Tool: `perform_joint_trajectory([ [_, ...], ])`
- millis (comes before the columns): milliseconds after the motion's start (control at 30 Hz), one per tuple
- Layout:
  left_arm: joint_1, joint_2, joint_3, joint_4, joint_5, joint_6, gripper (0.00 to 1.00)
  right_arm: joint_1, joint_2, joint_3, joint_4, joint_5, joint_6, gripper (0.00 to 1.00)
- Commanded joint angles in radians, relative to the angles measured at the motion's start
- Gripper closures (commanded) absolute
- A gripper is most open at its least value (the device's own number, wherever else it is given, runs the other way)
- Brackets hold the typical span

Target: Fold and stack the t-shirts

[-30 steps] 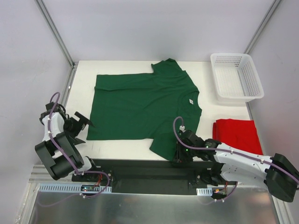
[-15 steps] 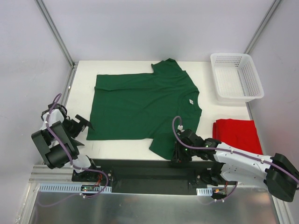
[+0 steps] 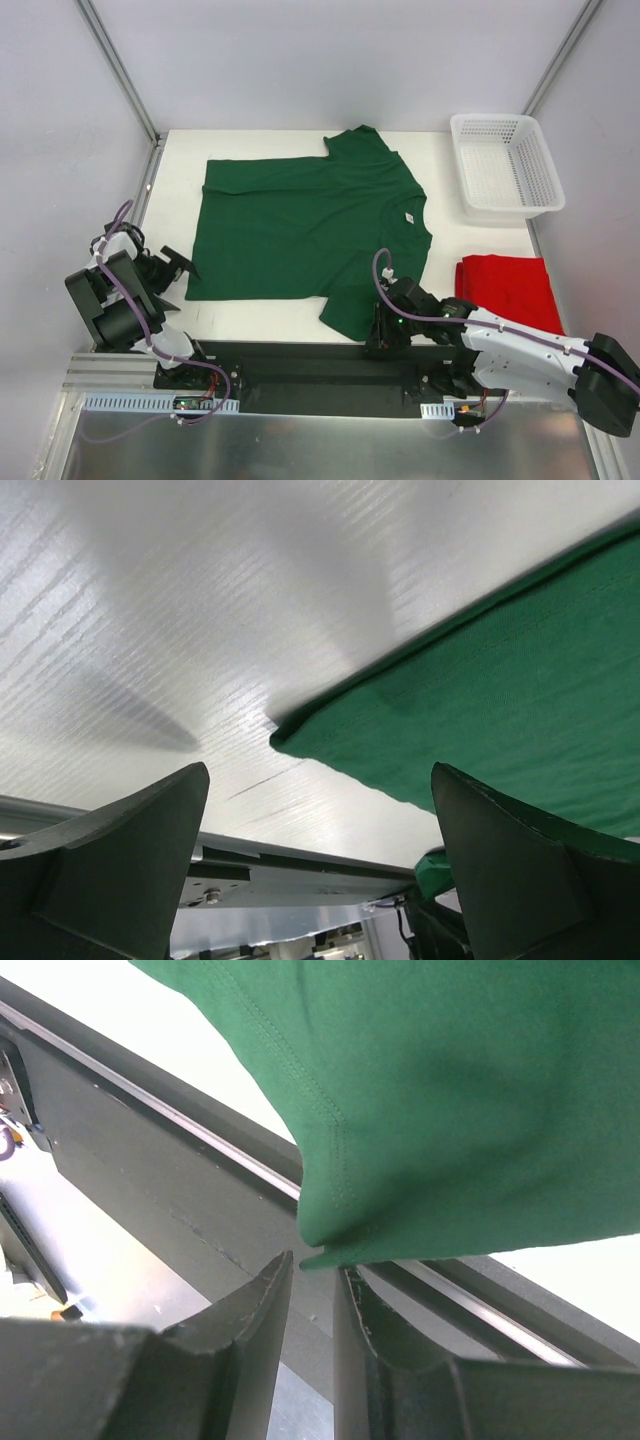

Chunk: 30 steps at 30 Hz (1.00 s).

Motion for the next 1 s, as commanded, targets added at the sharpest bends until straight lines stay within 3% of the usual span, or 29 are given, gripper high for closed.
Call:
perform_joint_trajectory([
  [0,0.009,0.01,0.011,0.023,0.013,0.026,0.08,0.003,-0.031,-0.022,0.01,-0.013,0.022,0.73],
  [233,0.007,0.055,0.005,0.072,0.042,0.038,0.22,0.001,-0.048,-0.033,0.001,-0.017,0.02,0.75],
  [533,0.007,0.084,-0.01,0.101,0.068,0.041,0.59,-0.02,-0.055,-0.025,-0.036,-0.028,-0.01,0.75],
  [933,0.007,0.096,-0.01,0.101,0.068,0.044,0.65,-0.049,-0.045,-0.014,-0.053,-0.042,-0.035,0.79],
  [967,0.006,0.098,-0.012,0.101,0.071,0.043,0.7,-0.052,-0.042,-0.01,-0.053,-0.044,-0.035,0.8],
])
